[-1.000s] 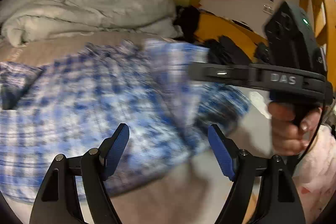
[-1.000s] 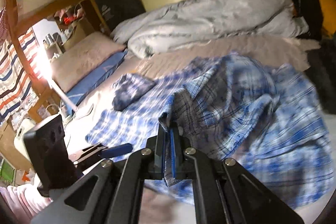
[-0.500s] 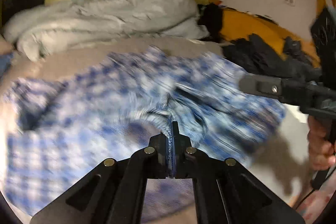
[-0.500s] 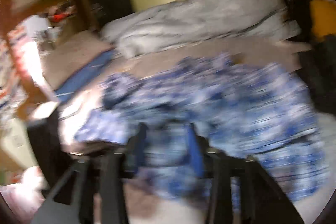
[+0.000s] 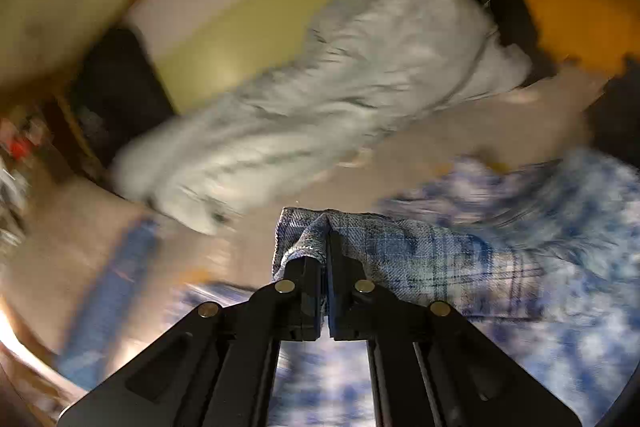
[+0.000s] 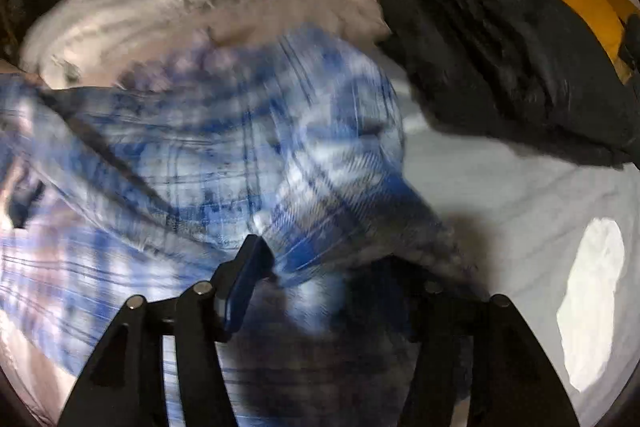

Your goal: Fold large clothes

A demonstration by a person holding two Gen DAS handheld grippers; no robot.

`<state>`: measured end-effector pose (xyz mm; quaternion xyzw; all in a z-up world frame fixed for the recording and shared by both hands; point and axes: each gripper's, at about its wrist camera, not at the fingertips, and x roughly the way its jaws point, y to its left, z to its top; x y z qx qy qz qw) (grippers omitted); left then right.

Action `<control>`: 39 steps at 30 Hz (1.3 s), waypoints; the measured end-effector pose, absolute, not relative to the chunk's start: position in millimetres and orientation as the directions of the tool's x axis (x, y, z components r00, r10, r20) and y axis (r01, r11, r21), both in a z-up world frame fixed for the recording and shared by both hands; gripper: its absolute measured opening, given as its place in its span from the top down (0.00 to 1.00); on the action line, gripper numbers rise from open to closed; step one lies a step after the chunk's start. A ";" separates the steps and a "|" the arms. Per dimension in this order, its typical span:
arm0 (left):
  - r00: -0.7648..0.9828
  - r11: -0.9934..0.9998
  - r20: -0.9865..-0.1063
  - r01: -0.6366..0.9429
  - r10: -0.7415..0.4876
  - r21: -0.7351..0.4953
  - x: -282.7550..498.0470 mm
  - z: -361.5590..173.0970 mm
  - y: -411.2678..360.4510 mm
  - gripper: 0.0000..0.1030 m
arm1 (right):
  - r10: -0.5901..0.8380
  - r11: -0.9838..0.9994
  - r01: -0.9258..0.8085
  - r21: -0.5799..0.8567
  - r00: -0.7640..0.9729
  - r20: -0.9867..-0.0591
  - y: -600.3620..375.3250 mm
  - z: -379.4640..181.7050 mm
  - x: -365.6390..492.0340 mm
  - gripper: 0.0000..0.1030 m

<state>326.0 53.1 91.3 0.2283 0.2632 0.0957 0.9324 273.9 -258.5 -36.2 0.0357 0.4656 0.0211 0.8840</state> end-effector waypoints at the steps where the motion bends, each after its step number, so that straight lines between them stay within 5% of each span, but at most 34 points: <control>1: 0.842 0.858 -0.424 -0.083 0.332 0.507 330.1 91.5 53.8 0.98 | 0.096 0.994 -0.013 0.109 0.586 -0.805 -259.0 -29.3 272.5 0.46; 5: 0.797 0.829 -0.441 -0.129 0.413 0.544 347.8 76.7 72.0 0.98 | 0.189 0.974 -0.037 0.222 0.667 -0.720 -264.6 0.6 262.9 0.37; 13: 0.687 0.806 -0.533 -0.131 0.494 0.578 364.6 19.9 110.0 0.96 | 0.209 0.970 -0.031 0.242 0.619 -0.757 -265.7 -5.5 265.2 0.37; 17: 0.659 0.831 -0.572 -0.152 0.489 0.536 351.5 12.4 118.1 0.96 | 0.248 0.959 -0.052 0.280 0.632 -0.734 -268.5 5.2 257.0 0.35; 20: 0.626 0.887 -0.652 -0.155 0.429 0.435 336.1 7.5 129.9 0.96 | 0.304 0.932 -0.059 0.358 0.666 -0.682 -281.4 24.0 243.0 0.25; 28: 0.549 0.903 -0.728 -0.132 0.411 0.409 319.5 -22.9 140.3 0.93 | 0.098 0.973 0.055 0.222 0.776 -0.623 -306.9 52.8 230.7 0.20; 29: 0.551 0.907 -0.730 -0.137 0.404 0.399 315.1 -22.7 140.0 0.88 | 0.105 0.971 0.056 0.230 0.768 -0.631 -308.8 52.0 231.2 0.20; 30: 0.552 0.907 -0.728 -0.144 0.406 0.396 308.7 -22.3 139.6 0.67 | 0.117 0.970 0.050 0.237 0.761 -0.638 -309.8 51.3 231.0 0.20; 31: 0.561 0.902 -0.716 -0.154 0.415 0.403 300.3 -20.7 137.0 0.32 | 0.129 0.970 0.039 0.240 0.754 -0.644 -311.3 50.7 230.2 0.20; 33: 0.627 0.898 -0.661 -0.155 0.411 0.411 278.1 -11.0 130.7 0.10 | 0.136 0.974 0.019 0.226 0.749 -0.648 -310.8 50.0 227.2 0.18; 39: 0.727 0.946 -0.635 -0.062 0.262 0.319 213.9 16.3 113.7 0.09 | 0.135 0.991 -0.104 0.086 0.742 -0.657 -283.9 42.4 204.5 0.10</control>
